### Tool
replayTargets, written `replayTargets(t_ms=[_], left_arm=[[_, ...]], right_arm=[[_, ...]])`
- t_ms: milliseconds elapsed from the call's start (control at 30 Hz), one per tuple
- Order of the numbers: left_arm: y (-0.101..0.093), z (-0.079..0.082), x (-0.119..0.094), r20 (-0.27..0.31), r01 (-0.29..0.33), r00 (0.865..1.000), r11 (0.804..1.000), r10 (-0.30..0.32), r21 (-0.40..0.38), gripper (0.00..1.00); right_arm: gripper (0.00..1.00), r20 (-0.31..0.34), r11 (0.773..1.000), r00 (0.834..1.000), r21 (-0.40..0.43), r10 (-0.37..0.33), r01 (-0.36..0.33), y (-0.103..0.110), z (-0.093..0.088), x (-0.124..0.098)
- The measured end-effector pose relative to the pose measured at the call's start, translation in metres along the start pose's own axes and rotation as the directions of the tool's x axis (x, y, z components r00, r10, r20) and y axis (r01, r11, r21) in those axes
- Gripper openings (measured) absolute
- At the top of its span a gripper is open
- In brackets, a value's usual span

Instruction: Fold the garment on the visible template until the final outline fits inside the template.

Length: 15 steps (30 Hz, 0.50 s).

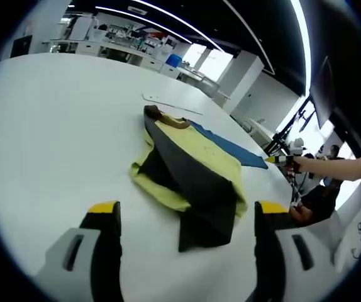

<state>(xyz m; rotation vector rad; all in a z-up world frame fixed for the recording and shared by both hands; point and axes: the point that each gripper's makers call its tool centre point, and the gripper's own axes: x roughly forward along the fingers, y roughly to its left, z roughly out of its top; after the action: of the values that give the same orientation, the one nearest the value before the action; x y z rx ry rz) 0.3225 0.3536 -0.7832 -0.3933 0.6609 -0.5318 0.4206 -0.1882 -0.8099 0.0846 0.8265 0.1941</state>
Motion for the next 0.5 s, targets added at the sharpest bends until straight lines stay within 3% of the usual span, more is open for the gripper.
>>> replayTargets(t_ms=[200,300,500], left_arm=[[-0.002,0.001,-0.002,0.004,0.002,1.000,1.000,-0.002,0.003,0.85],[-0.001,0.000,-0.004,0.002,-0.002,1.000,1.000,0.002,0.012,0.85],[-0.006,-0.009,-0.008,-0.029,-0.005,1.000,0.998,0.007,0.062,0.84]], right_arm=[[0.78,0.046,0.995,0.994,-0.013,0.097,-0.097,0.024,0.011,-0.002],[0.85,0.089,0.988,0.984,-0.043,0.154,-0.150,0.050,0.022,-0.011],[0.96,0.124,0.974,0.968,-0.095,0.217,-0.206,0.075,0.031,-0.019]])
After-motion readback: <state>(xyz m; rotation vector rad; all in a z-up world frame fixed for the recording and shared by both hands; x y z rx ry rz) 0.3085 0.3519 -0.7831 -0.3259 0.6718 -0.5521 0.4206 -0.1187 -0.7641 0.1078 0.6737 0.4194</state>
